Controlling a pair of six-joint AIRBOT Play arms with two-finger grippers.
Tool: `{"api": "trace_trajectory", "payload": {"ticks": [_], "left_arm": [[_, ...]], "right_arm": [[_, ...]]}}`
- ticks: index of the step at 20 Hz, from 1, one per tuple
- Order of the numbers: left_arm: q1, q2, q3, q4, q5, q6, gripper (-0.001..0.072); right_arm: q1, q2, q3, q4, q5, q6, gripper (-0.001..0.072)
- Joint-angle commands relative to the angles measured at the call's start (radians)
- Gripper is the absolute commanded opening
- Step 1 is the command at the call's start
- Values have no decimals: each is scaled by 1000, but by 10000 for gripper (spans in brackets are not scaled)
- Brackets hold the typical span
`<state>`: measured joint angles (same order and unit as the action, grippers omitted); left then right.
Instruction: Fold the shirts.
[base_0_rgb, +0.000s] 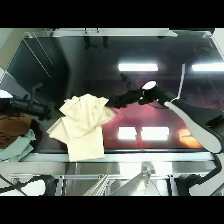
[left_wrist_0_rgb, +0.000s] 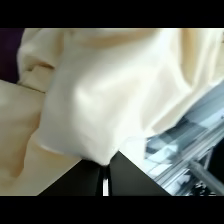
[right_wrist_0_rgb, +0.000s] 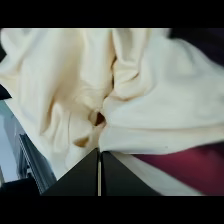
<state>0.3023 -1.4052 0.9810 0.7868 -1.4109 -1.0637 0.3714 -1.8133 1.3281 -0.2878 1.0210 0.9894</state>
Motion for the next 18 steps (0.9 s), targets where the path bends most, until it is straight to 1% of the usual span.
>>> {"api": "trace_trajectory", "payload": {"ticks": [1,3,5,7,8,10,12,14,16,18], "left_arm": [[0,29,174,-216,-100,2,10],[0,90,346,-319,-138,0,10],[1,170,551,-315,-143,-39,11],[4,251,742,-316,-135,-61,13],[2,289,812,-317,-123,-78,13],[-21,372,904,-315,-92,-83,14],[-35,438,927,-285,-36,-81,15],[-56,473,873,-221,14,-83,15],[-87,459,758,-175,5,-100,16],[-130,397,618,-170,-3,-100,17]], "right_arm": [[-77,116,74,3,27,-10,24],[-133,238,138,-6,55,-11,25],[-180,391,195,-27,61,-10,25],[-207,562,232,-88,59,-10,25],[-208,643,241,-122,53,-11,25],[-206,795,243,-175,38,-18,24],[-206,889,243,-248,13,-18,25],[-206,904,242,-340,14,4,24],[-206,844,242,-449,58,85,25],[-207,741,228,-602,98,196,25]]}}
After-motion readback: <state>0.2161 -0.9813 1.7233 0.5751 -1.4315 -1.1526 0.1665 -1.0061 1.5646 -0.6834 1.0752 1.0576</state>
